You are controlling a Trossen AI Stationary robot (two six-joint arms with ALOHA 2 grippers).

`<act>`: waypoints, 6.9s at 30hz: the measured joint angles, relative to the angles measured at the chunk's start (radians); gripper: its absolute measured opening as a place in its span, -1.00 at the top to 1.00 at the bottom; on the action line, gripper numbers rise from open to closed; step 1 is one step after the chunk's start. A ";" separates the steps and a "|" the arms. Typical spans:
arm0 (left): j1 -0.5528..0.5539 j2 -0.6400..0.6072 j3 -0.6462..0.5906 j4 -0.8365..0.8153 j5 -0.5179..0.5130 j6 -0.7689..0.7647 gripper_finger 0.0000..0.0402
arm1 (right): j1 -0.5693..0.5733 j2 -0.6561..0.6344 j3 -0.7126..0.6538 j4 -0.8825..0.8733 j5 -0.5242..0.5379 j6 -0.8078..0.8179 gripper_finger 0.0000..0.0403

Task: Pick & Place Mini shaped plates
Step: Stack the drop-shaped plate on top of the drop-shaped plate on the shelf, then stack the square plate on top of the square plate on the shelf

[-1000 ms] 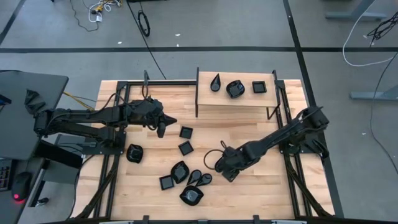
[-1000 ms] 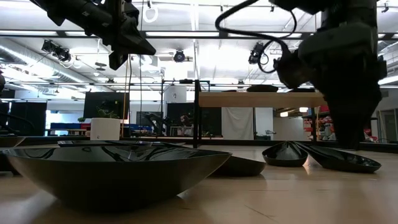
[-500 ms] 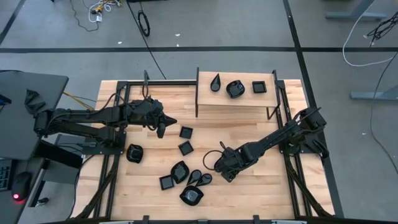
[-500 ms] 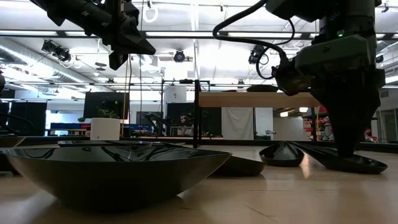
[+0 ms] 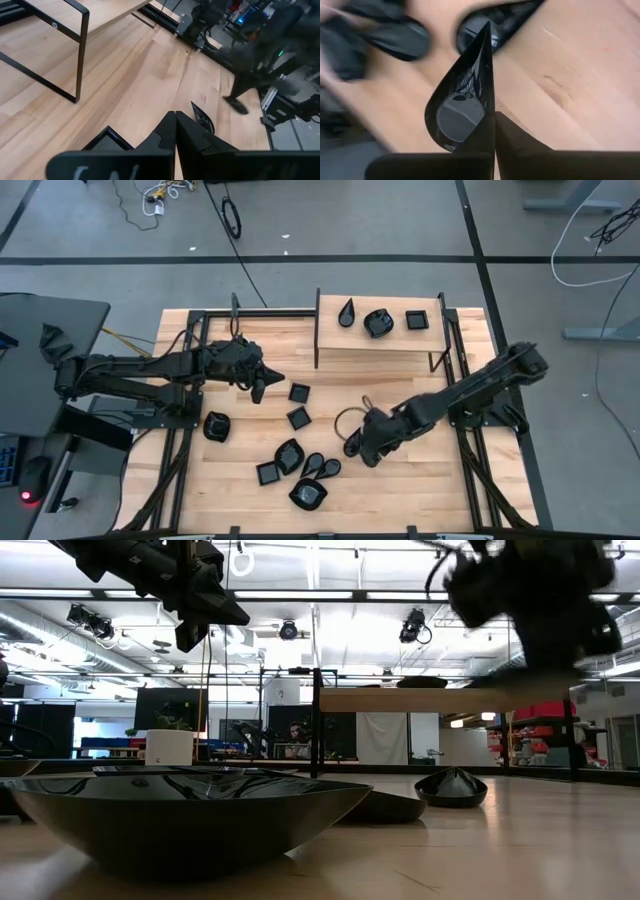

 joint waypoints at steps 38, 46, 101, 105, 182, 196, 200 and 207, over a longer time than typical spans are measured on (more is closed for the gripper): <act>0.000 0.000 0.000 0.000 -0.048 -0.026 0.96 | -0.889 0.108 0.480 -0.112 0.257 -0.524 1.00; 0.000 0.000 0.000 0.000 -0.055 -0.025 0.96 | -0.899 0.112 0.469 -0.118 0.258 -0.519 0.92; 0.000 0.000 0.000 0.000 -0.063 -0.026 0.96 | -0.849 0.150 0.469 -0.059 0.093 -0.681 0.97; 0.000 0.000 0.000 0.000 -0.063 -0.026 0.96 | -0.850 0.150 0.469 -0.081 0.113 -0.685 0.98; -0.293 0.063 0.000 -0.045 -0.153 -0.039 0.89 | -0.002 -0.371 -0.149 -0.050 0.458 -0.063 0.98; -0.394 0.437 0.000 -0.042 -0.256 -1.030 0.10 | -0.047 -0.465 -0.159 -0.085 0.586 -0.368 0.98; -0.373 0.527 0.000 -0.015 -0.254 -1.169 0.06 | -0.047 -0.465 -0.159 -0.136 0.580 -0.381 0.98; -0.329 0.625 0.002 0.093 -0.254 -1.257 0.19 | -0.047 -0.465 -0.160 -0.176 0.591 -0.374 0.98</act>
